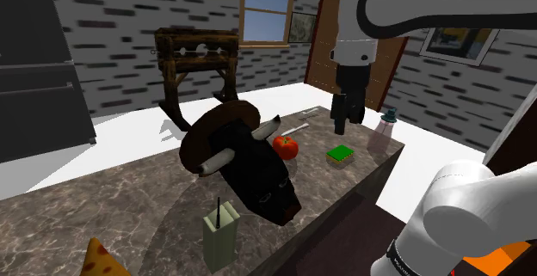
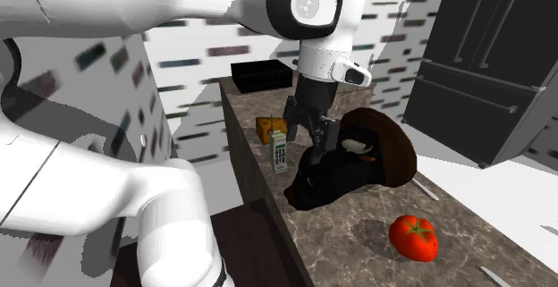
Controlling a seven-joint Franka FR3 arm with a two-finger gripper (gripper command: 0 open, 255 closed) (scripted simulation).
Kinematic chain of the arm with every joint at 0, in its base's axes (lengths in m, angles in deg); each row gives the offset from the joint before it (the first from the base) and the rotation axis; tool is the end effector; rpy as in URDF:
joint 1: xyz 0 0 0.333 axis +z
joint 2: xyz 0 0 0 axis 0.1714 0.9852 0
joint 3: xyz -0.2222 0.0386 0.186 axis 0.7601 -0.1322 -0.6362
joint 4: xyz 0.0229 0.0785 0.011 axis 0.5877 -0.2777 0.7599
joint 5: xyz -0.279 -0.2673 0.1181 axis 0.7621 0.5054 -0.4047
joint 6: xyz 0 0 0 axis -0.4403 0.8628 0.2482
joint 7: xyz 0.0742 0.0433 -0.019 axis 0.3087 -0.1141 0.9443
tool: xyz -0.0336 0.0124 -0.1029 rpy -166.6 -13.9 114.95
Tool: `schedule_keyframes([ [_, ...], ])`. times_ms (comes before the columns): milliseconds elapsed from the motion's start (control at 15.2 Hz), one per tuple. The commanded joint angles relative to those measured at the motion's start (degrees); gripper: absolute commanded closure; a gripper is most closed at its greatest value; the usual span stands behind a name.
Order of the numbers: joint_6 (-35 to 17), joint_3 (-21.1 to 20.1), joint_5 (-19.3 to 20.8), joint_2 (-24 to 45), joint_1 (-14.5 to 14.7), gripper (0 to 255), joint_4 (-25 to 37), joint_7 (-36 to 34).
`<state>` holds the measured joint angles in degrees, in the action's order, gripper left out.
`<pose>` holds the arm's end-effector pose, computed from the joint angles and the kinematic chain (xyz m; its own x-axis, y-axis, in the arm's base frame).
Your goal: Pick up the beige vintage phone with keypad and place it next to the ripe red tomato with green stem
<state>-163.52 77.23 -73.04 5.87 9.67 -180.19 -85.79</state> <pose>0.3214 0.0186 0.5167 0.9807 0.0634 -0.1848 0.0662 -0.9978 0.0088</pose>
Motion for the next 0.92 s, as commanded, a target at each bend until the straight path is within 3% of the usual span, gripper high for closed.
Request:
schedule_keyframes([
  [0, 0.0, 0.0, 0.0, 0.0, 0.0, 0, 0.0, 0.0],
  [858, -19.9, -8.6, -2.9, 17.3, 11.2, 0, 1.5, 9.9],
])
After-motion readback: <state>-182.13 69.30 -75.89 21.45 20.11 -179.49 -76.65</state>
